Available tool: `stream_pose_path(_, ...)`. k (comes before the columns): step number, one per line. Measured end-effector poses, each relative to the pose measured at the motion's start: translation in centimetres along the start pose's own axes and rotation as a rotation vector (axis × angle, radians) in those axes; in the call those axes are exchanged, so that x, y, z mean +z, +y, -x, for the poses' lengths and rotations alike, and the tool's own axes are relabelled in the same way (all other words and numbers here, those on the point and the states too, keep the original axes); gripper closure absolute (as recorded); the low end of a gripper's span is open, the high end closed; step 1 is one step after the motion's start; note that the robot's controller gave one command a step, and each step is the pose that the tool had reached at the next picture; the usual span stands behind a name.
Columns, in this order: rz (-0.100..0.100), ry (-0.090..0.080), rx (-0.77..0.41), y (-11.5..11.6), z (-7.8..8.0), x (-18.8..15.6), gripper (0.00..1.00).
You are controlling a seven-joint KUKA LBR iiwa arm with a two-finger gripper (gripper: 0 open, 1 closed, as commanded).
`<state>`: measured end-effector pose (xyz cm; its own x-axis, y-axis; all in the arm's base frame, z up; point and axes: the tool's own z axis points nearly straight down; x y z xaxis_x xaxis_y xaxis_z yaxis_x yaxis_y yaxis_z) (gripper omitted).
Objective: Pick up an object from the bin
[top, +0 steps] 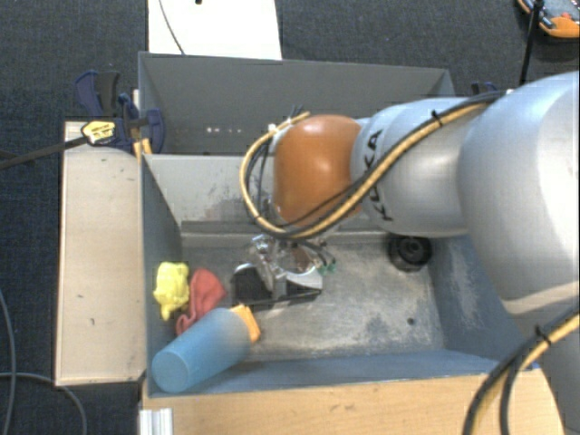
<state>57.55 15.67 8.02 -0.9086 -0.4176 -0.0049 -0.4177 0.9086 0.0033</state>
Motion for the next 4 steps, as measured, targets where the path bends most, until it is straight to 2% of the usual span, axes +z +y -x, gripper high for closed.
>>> stream_pose_path(1, -0.005, -0.017, -0.003, 0.1, -0.6, -0.1, 1.00)
stream_pose_path(2, -0.004, -0.022, -0.012, 0.8, -2.1, -0.6, 1.00)
stream_pose_path(3, -0.002, 0.005, -0.021, 0.2, -2.0, -3.1, 1.00)
stream_pose_path(4, -0.003, 0.005, -0.046, 0.8, -7.0, -3.5, 0.00)
